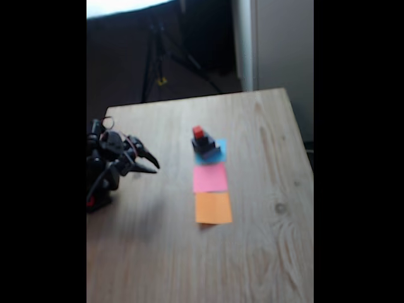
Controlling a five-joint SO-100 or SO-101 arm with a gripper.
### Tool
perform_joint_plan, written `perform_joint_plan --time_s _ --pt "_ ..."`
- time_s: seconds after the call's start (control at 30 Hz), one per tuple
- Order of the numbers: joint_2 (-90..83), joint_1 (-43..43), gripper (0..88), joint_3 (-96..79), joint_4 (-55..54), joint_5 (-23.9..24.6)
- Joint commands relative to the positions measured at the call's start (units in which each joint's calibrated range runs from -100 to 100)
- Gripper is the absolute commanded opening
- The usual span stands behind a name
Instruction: Tower of hanoi
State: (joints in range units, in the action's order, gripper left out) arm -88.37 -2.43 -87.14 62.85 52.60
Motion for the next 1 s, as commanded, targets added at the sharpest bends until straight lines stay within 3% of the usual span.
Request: perform_joint_plan --time_s 0.0,0.4,0.47,0.57,0.9,0.97 --pt "-0.3 -1.0 0.2 -5.0 -2.6 6.8" --pt "-0.3 -1.4 0.2 -11.7 -4.5 31.0" --pt "-0.3 -1.4 0.2 -11.7 -4.2 33.3" --pt "-0.3 -1.4 0.2 -11.5 -3.7 36.4" --pt "-0.3 -1.5 0.2 -11.5 -3.7 35.5" --pt "-0.3 -1.5 0.2 -11.5 -3.7 38.7"
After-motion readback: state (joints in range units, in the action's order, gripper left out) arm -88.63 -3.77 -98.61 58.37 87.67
